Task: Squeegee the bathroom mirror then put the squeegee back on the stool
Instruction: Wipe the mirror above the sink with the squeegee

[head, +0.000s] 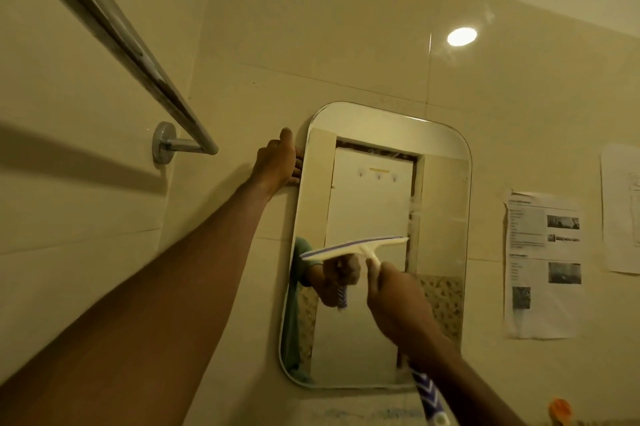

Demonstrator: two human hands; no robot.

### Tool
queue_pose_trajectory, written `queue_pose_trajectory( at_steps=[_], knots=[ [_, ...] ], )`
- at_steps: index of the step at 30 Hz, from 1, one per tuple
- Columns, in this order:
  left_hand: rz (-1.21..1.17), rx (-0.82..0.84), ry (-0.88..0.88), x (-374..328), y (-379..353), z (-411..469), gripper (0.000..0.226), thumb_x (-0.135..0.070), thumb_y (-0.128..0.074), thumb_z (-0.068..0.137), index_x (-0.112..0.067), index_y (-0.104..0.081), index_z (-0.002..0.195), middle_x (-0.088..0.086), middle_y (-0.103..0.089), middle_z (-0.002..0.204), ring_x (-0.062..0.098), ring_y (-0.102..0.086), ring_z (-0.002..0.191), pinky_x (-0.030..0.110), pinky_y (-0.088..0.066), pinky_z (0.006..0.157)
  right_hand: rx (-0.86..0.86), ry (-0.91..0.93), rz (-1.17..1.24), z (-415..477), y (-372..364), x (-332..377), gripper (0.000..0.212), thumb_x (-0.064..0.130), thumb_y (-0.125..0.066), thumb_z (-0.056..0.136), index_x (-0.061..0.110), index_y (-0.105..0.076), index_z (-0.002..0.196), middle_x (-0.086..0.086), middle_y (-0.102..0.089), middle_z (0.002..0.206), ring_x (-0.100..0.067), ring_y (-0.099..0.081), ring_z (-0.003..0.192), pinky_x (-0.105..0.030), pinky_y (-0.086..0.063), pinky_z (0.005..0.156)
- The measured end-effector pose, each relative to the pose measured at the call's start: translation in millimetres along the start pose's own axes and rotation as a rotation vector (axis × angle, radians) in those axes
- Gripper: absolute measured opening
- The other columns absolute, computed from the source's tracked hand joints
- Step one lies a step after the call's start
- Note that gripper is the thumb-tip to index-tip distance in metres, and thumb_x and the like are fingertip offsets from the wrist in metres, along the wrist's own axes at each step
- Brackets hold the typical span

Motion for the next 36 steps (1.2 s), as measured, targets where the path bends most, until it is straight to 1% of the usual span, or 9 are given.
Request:
queue_pose_trajectory(
  at_steps=[3,7,11,15,19,21,26,31,36],
  knots=[
    [0.031,-0.027,-0.017,3,0,-5,0.061,-0.046,-0.024,0.099,0.001,-0.063,0.109,0.017,-0.069,0.098,0.025,-0.068,0.081,0.032,-0.058,0.067,-0.123,-0.024,0.154,39,36,2,0.038,0.038,-0.034,0.102,0.019,-0.053,0.076,0.003,-0.054,0.062,-0.006,-0.048,0.048,-0.017,-0.04,0.045],
    [0.059,-0.048,-0.026,3,-1,-9,0.058,-0.046,-0.026,0.099,-0.002,-0.062,0.109,0.017,-0.068,0.105,0.03,-0.068,0.09,0.042,-0.059,0.08,-0.273,-0.001,0.209,87,68,12,0.042,0.036,-0.029,0.104,0.013,-0.054,0.08,-0.001,-0.054,0.061,-0.008,-0.049,0.041,-0.018,-0.042,0.037],
    [0.137,-0.069,-0.061,7,-2,-9,0.057,-0.045,-0.028,0.099,0.0,-0.063,0.105,0.017,-0.068,0.102,0.03,-0.068,0.087,0.035,-0.058,0.07,-0.275,-0.047,0.226,62,24,-13,0.037,0.035,-0.031,0.103,0.013,-0.056,0.086,0.0,-0.057,0.064,-0.009,-0.053,0.048,-0.018,-0.04,0.042],
    [0.163,-0.108,-0.072,8,-1,-15,0.059,-0.047,-0.029,0.095,0.0,-0.065,0.099,0.018,-0.07,0.098,0.033,-0.068,0.087,0.046,-0.057,0.084,-0.251,-0.082,0.162,12,-16,-39,0.034,0.036,-0.033,0.102,0.018,-0.056,0.084,0.003,-0.058,0.066,-0.009,-0.054,0.054,-0.021,-0.04,0.048],
    [0.223,-0.145,-0.106,3,-2,-21,0.051,-0.037,-0.033,0.096,0.003,-0.063,0.084,0.021,-0.069,0.091,0.037,-0.066,0.086,0.05,-0.055,0.085,-0.174,-0.073,0.167,31,26,-25,0.045,0.038,-0.029,0.104,0.017,-0.054,0.074,0.001,-0.055,0.062,-0.01,-0.05,0.051,-0.021,-0.041,0.046],
    [0.248,-0.17,-0.122,1,-3,-22,0.045,-0.034,-0.033,0.099,-0.002,-0.058,0.078,0.019,-0.066,0.088,0.038,-0.065,0.088,0.048,-0.055,0.086,-0.26,-0.007,0.156,67,69,-6,0.047,0.036,-0.028,0.105,0.014,-0.053,0.071,0.0,-0.05,0.057,-0.01,-0.046,0.044,-0.015,-0.039,0.038],
    [0.314,-0.204,-0.137,1,-5,-21,0.043,-0.032,-0.029,0.102,-0.005,-0.054,0.081,0.005,-0.052,0.069,0.024,-0.054,0.075,0.033,-0.043,0.071,-0.357,0.075,0.088,142,127,23,0.051,0.034,-0.025,0.105,0.009,-0.052,0.069,-0.004,-0.05,0.057,-0.011,-0.045,0.041,-0.017,-0.037,0.038],
    [0.346,-0.226,-0.159,1,-5,-23,0.049,-0.03,-0.03,0.103,-0.007,-0.048,0.063,0.0,-0.044,0.061,0.013,-0.041,0.059,0.03,-0.033,0.069,-0.282,0.018,0.18,93,69,-22,0.046,0.034,-0.028,0.105,0.014,-0.055,0.073,0.001,-0.053,0.054,-0.004,-0.045,0.036,-0.015,-0.039,0.037],
    [0.323,-0.235,-0.164,1,-5,-27,0.048,-0.029,-0.032,0.102,-0.012,-0.045,0.059,0.001,-0.046,0.06,0.014,-0.045,0.057,0.029,-0.034,0.057,-0.202,-0.028,0.115,21,24,-71,0.048,0.039,-0.029,0.103,0.015,-0.061,0.076,-0.007,-0.064,0.063,-0.022,-0.063,0.054,-0.039,-0.056,0.053]
  ],
)
Point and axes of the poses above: each hand's wrist, its own z-axis towards the middle knuckle, its own y-axis out of the back of the hand, x = y × z, the point moved 6 cm from there along z, towards the middle knuckle
